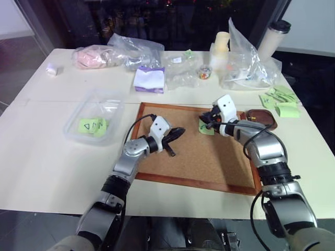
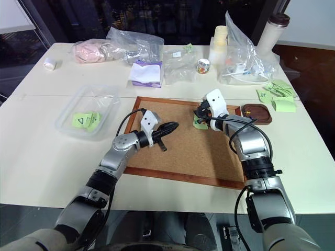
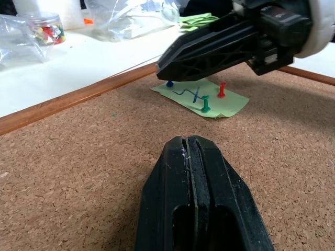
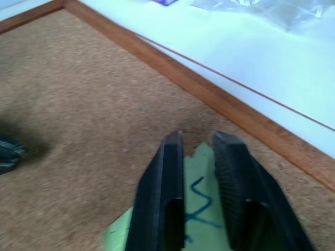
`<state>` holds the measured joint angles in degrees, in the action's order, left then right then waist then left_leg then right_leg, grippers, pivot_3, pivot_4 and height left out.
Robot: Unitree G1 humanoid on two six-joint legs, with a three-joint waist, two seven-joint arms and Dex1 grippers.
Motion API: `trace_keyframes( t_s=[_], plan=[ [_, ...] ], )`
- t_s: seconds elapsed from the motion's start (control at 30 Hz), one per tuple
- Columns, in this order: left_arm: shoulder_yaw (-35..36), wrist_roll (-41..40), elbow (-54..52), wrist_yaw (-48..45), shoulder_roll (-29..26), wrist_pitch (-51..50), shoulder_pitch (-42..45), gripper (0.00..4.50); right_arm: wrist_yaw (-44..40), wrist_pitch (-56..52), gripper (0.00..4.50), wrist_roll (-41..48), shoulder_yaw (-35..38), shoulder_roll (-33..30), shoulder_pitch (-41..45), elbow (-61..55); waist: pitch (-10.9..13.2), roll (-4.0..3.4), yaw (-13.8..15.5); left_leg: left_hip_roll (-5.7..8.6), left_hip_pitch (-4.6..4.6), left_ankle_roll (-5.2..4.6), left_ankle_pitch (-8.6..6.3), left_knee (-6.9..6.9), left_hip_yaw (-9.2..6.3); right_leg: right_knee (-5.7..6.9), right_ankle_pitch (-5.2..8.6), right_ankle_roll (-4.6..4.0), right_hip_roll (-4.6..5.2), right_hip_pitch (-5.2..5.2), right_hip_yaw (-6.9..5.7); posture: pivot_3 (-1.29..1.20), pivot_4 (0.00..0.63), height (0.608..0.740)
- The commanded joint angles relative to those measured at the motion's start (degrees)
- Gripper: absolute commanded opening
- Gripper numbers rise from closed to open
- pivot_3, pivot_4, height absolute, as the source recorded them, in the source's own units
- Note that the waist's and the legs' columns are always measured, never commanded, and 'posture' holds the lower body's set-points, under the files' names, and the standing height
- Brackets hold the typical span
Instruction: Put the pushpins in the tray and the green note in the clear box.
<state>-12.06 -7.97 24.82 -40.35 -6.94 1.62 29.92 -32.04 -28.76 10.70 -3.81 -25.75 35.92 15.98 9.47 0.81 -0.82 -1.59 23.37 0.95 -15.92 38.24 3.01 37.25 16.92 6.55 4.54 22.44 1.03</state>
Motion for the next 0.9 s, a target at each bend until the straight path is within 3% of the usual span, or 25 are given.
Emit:
trace_keyframes(
  t_s=[0.03, 0.33, 0.47, 0.67, 0.9],
  plan=[
    [0.5, 0.8, 0.0, 0.2, -1.0, -1.6, -1.9, 0.0, 0.1, 2.7, 1.12, -1.0, 1.1, 0.2, 1.1, 1.1, 0.0, 0.0, -0.1, -0.01, 0.0, 0.0, 0.0, 0.0, 0.0, 0.0, 0.0, 0.0, -0.01, 0.01, 0.0, 0.0, 0.15, 0.74],
    [-0.3, 1.2, -2.8, 0.1, -1.4, -2.7, -3.0, 0.0, -0.4, 4.7, 1.12, -1.8, 1.3, 0.6, 1.4, 5.4, 0.0, -0.01, -0.2, -0.04, 0.01, 0.0, 0.0, -0.03, 0.03, -0.01, 0.0, 0.0, -0.02, 0.04, 0.02, 0.0, 0.15, 0.74],
    [0.0, 1.4, -2.8, 0.4, -1.3, -3.0, -3.2, 0.0, -0.7, 5.6, 0.11, -2.2, 1.4, 0.4, 1.5, 6.7, 0.0, -0.02, -0.2, -0.04, 0.0, 0.0, 0.0, -0.02, 0.02, -0.02, 0.0, 0.0, -0.03, 0.02, 0.02, 0.0, 0.15, 0.74],
    [-1.2, 3.3, -1.6, 1.0, -1.5, -3.7, -3.9, 0.0, -1.0, 5.6, 0.11, -1.9, 2.3, -0.3, 1.7, 4.9, 0.0, -0.04, -0.2, -0.04, 0.0, 0.0, 0.0, -0.02, 0.02, -0.01, 0.0, 0.0, -0.03, 0.02, 0.02, 0.0, 0.15, 0.74],
    [-1.7, 4.1, 0.3, 1.5, -0.9, -5.5, -3.7, 0.0, -0.7, -0.2, 0.11, -0.3, 4.1, -2.2, 0.2, -5.9, 0.0, -0.07, 0.1, -0.04, 0.01, 0.0, 0.0, -0.03, 0.02, -0.03, 0.0, 0.0, 0.0, 0.03, 0.02, 0.0, 0.15, 0.74]
  ],
)
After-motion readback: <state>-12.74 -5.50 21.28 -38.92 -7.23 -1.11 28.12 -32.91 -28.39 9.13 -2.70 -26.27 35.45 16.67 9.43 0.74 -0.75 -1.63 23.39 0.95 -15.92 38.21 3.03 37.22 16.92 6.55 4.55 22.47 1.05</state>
